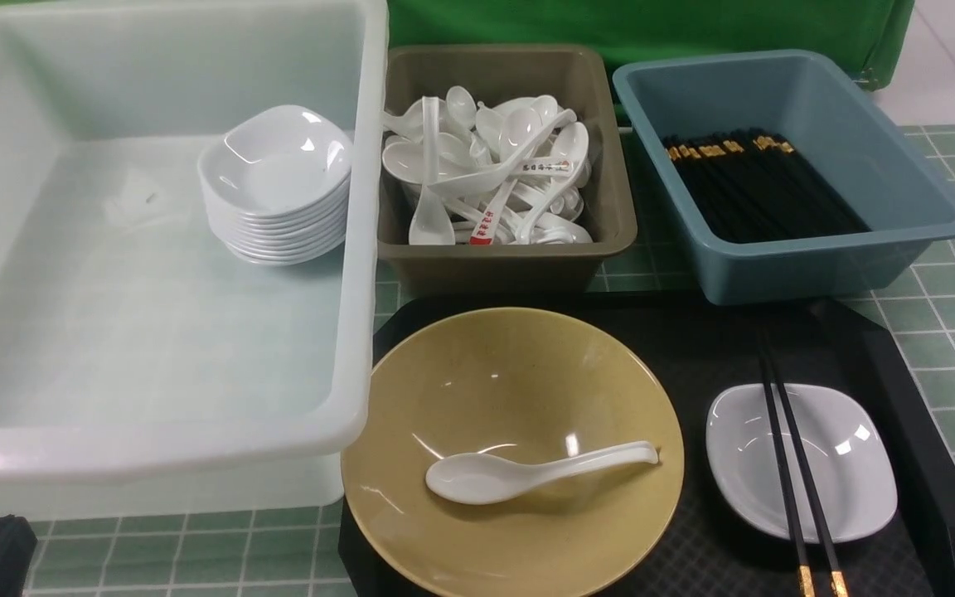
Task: On blue table put chopsticks spoon bowls plates into blue grey white boxes.
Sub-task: 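Move the grippers toward the tableware on the black tray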
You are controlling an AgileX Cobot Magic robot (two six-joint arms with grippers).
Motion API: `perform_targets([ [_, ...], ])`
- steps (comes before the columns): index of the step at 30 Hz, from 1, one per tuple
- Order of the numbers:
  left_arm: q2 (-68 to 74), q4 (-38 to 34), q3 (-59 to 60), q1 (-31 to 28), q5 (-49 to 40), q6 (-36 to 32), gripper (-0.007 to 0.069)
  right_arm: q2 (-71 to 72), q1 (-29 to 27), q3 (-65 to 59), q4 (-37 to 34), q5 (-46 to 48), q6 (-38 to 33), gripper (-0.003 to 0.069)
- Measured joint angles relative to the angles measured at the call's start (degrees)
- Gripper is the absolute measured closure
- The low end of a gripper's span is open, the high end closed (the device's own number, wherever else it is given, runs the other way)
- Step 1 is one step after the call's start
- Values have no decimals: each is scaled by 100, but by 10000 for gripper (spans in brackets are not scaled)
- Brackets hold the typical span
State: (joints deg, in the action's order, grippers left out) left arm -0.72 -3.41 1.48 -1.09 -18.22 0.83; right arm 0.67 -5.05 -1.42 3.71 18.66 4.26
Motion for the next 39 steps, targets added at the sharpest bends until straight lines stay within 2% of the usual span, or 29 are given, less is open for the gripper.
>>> perform_targets([
  [26, 0, -149, 0, 0, 23, 0, 636, 0, 0, 0, 0, -35, 0, 421],
  [28, 0, -664, 0, 0, 52, 126, 636, 0, 0, 0, -21, -35, 121, 421],
  [29, 0, -664, 0, 0, 52, 126, 636, 0, 0, 0, -43, -35, 156, 421],
  [30, 0, -1032, 4, 0, 82, 266, 636, 0, 0, 0, -112, -51, 337, 421],
  [31, 0, -1760, 4, 0, 148, 594, 636, 0, 0, -5, -371, -63, 772, 421],
  [32, 0, -2511, 4, 0, 213, 946, 636, 0, 0, -5, -750, -78, 1516, 421],
  [33, 0, -2776, 4, 0, 229, 1129, 636, 0, 0, -5, -823, -78, 1637, 421],
  [34, 0, -3664, 4, 0, 272, 1459, 636, 0, 0, -5, -1446, -90, 2552, 421],
  [35, 0, -4121, 4, 0, 292, 1635, 636, 0, 0, -5, -1658, -89, 3058, 421],
  [36, 0, -4227, 4, 0, 299, 1670, 636, 0, 0, -5, -1658, -89, 3058, 421],
  [37, 0, -5114, 4, 0, 356, 1910, 636, 0, 0, -5, -2162, -96, 4135, 421],
  [39, 0, -5347, 4, 0, 404, 1933, 636, 0, 0, -5, -2206, -96, 4299, 421],
])
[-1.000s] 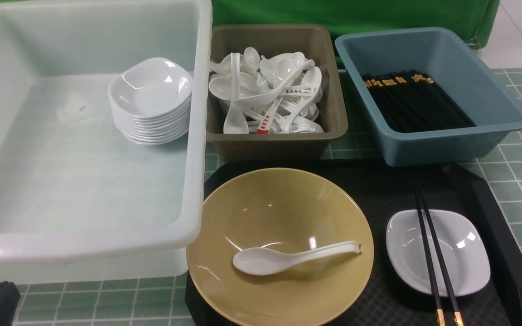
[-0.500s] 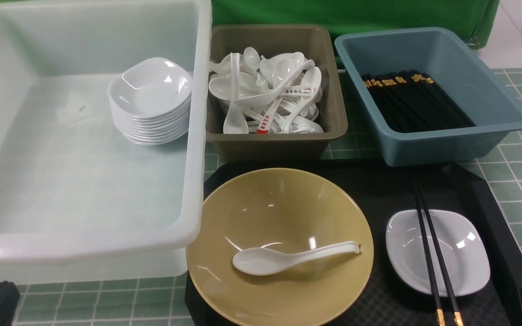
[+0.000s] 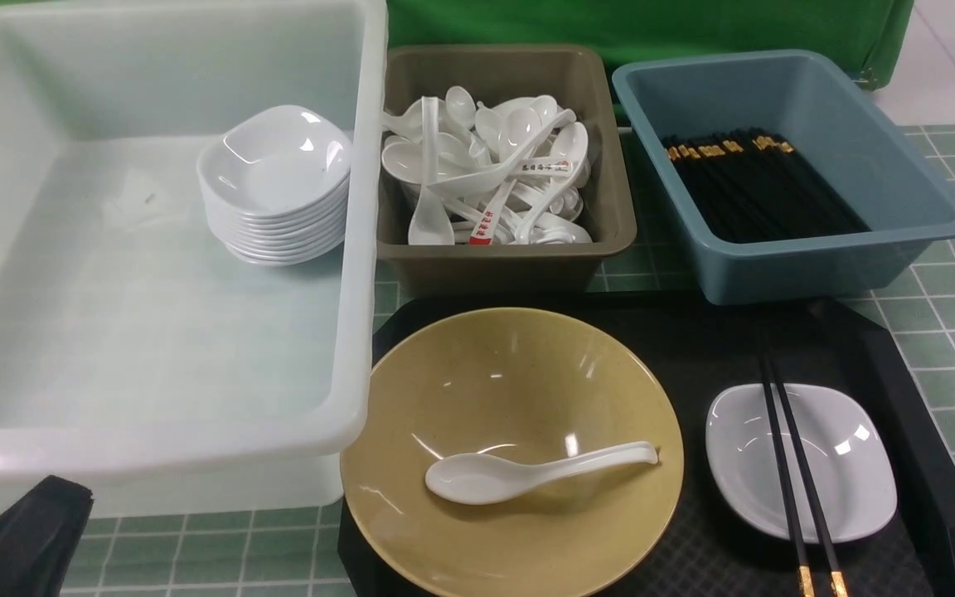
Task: On blue table put chopsticks spoon bowls plates into blue grey white boxes.
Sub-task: 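Move the grippers toward the tableware on the black tray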
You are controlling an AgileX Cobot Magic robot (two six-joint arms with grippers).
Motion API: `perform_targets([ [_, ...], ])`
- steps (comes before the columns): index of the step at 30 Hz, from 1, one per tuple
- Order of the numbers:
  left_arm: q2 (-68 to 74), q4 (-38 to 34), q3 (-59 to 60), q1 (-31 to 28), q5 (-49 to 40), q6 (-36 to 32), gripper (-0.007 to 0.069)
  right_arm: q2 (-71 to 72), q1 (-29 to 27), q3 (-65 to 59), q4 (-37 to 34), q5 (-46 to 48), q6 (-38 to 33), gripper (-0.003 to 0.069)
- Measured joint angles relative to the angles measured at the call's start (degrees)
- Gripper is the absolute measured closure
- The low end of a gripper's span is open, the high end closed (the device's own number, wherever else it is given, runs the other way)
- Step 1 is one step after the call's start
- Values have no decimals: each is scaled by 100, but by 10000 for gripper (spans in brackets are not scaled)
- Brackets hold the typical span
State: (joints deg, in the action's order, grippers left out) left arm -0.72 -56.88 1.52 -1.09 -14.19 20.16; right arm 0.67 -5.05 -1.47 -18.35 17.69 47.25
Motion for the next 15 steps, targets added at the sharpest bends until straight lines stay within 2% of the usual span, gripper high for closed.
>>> perform_targets([
  [3, 0, -301, 0, 0, 92, -6, 636, 0, 0, 0, -43, 0, -385, 421],
  [7, 0, -349, 0, 0, 98, -229, 636, 0, 0, 0, -72, 6, -1023, 421],
  [8, 0, -349, -23, 0, 38, -502, 636, 0, 0, 0, -108, 29, -1161, 421],
  [12, 0, -146, -764, 0, -419, -2277, 636, -31, 0, 693, -156, 673, -2393, 442],
  [15, 198, 101, -1414, 0, -727, -3301, 636, -410, 13, 1443, -151, 928, -3388, 505],
])
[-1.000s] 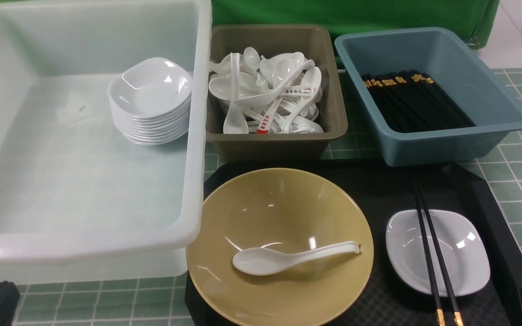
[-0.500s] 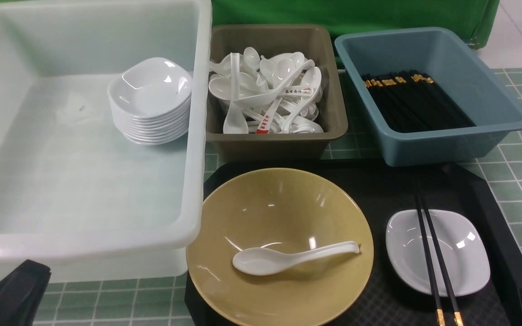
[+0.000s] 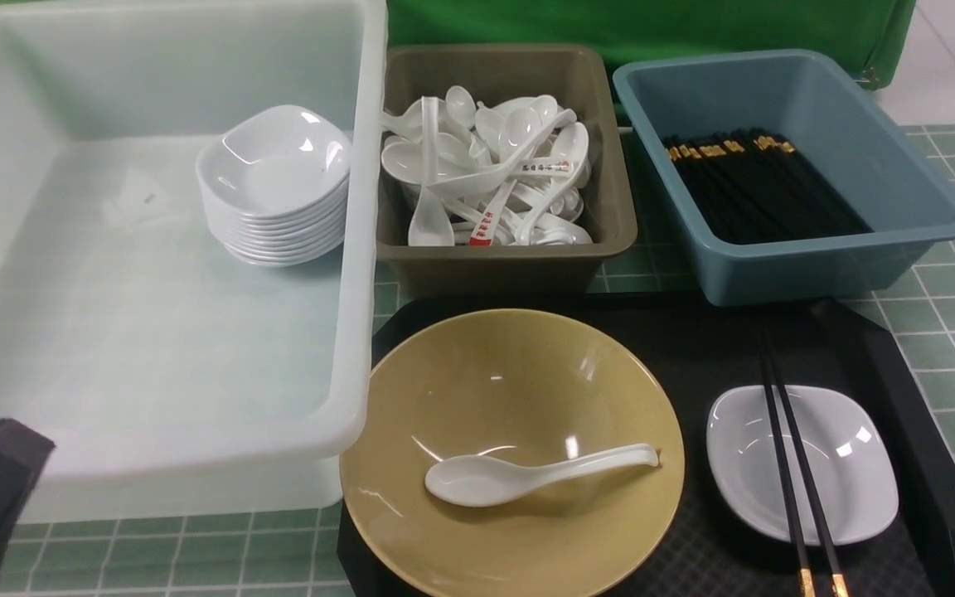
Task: On blue table put chopsticks spoon bowls plates into blue grey white boxes.
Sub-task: 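Move the grippers toward the tableware on the black tray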
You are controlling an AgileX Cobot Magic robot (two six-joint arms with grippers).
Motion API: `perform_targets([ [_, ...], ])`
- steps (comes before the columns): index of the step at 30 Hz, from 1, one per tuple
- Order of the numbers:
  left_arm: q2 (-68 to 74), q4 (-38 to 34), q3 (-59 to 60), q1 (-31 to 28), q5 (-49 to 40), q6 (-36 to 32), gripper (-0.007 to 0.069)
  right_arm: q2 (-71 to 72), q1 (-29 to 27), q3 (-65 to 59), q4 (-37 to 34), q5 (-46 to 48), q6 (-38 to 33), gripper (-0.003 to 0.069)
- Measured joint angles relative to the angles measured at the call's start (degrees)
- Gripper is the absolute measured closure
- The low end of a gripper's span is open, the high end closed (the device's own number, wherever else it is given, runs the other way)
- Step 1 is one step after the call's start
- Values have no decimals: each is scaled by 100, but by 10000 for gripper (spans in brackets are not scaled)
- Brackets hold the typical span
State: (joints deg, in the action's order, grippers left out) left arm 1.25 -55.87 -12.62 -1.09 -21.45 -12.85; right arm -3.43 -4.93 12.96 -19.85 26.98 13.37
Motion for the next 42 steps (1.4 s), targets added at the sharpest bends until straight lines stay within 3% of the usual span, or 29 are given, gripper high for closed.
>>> perform_targets([
  [4, 1160, 908, -1025, 0, -797, -682, 636, -1275, 293, 1208, 42, 407, -1202, 617],
  [6, 1669, 1381, -1439, 0, -1227, -752, 636, -1754, 363, 1569, 62, 729, -1563, 622],
  [7, 2152, 1901, -1862, 0, -1705, -797, 636, -2329, 447, 1914, 77, 1224, -1983, 622],
  [11, 3284, 2860, -2934, 33, -2993, -913, 636, -3945, 611, 2946, 173, 2811, -2941, 622],
  [14, 3799, 3211, -3375, 299, -3278, -1115, 636, -4699, 856, 3296, 303, 3301, -3164, 622],
  [18, 4368, 3534, -3691, 1260, -3298, -1316, 636, -5590, 1499, 3598, 673, 3491, -3141, 622],
  [22, 5227, 4050, -4013, 2548, -3323, -1338, 636, -6575, 2280, 3780, 1463, 3254, -2357, 615],
  [25, 5636, 4298, -4199, 2983, -3323, -1229, 636, -6962, 2431, 3861, 1609, 3012, -2019, 599],
  [29, 6143, 4439, -4392, 3517, -3191, -1105, 636, -7531, 2502, 3947, 1651, 2509, -1605, 481],
  [33, 6342, 4433, -4413, 3588, -2940, -1105, 636, -7925, 2502, 3951, 1651, 2109, -1270, 271],
  [38, 6422, 4433, -4413, 3588, -2643, -1105, 636, -8429, 2502, 3958, 1605, 1844, -1042, 74],
  [42, 6422, 4433, -4413, 3588, -2463, -1105, 636, -8801, 2502, 3958, 1586, 1788, -976, 64],
])
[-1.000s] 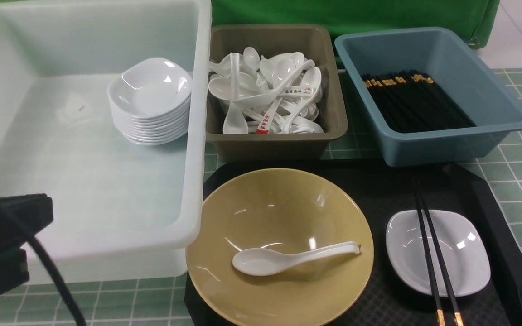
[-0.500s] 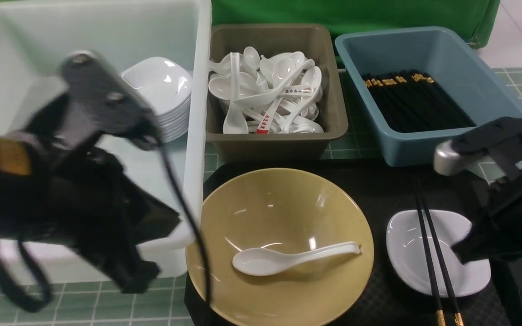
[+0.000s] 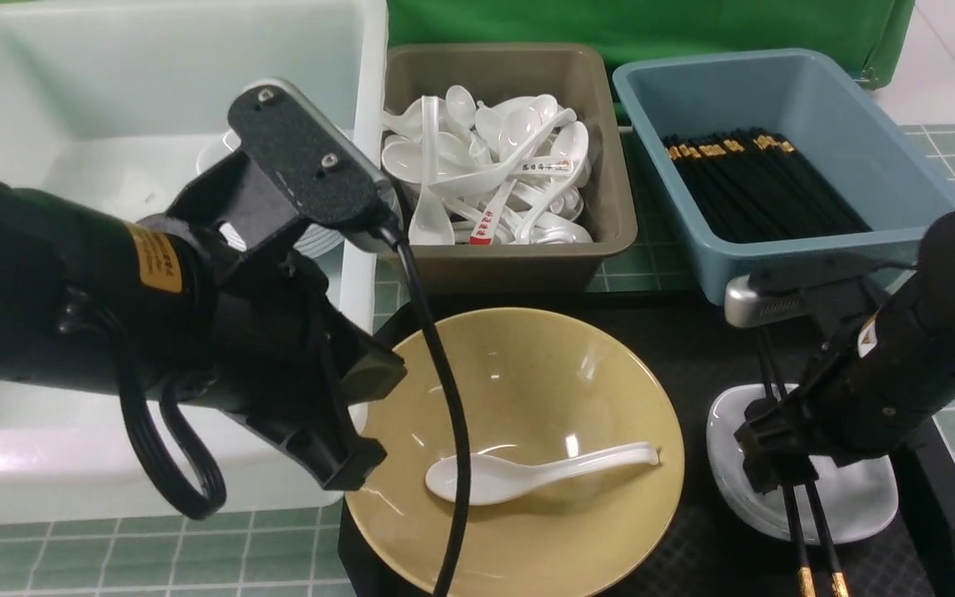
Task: On blue table put chopsticks spoon bowls plates into blue grey white boxes.
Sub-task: 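Move the grippers toward the tableware on the black tray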
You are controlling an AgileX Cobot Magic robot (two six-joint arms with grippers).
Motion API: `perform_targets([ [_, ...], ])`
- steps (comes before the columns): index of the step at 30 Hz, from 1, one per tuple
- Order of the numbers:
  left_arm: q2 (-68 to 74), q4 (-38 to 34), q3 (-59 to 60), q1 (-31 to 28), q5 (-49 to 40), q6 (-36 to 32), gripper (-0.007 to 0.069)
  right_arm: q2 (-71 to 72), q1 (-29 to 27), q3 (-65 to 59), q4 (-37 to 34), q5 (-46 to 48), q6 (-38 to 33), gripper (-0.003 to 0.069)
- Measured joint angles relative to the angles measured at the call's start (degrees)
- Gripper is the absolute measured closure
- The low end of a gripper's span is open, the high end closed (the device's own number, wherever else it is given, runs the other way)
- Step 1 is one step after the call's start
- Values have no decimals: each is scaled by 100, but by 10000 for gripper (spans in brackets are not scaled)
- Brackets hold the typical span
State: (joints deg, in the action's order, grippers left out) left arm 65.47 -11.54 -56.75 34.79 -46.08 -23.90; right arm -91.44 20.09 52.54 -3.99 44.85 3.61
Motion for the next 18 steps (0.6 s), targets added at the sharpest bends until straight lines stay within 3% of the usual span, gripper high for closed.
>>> perform_targets([
  [4, 2, 0, 0, 0, 79, 0, 636, -182, 0, 0, -9, -37, 95, 157],
  [5, 2, 0, 0, 0, 87, 0, 636, -212, 0, 7, -11, -44, 99, 242],
  [6, 2, 0, 0, 0, 87, 0, 636, -212, 0, 7, -11, -44, 106, 253],
  [7, 2, 0, 0, 0, 87, 0, 636, -216, 0, 11, -18, -44, 113, 360],
  [10, 2, 0, 0, 0, 87, 0, 636, -216, 0, 26, -18, -28, 117, 501],
  [18, 2, 0, 0, 0, 87, 0, 636, -52, 0, 39, -25, 282, 135, 501],
])
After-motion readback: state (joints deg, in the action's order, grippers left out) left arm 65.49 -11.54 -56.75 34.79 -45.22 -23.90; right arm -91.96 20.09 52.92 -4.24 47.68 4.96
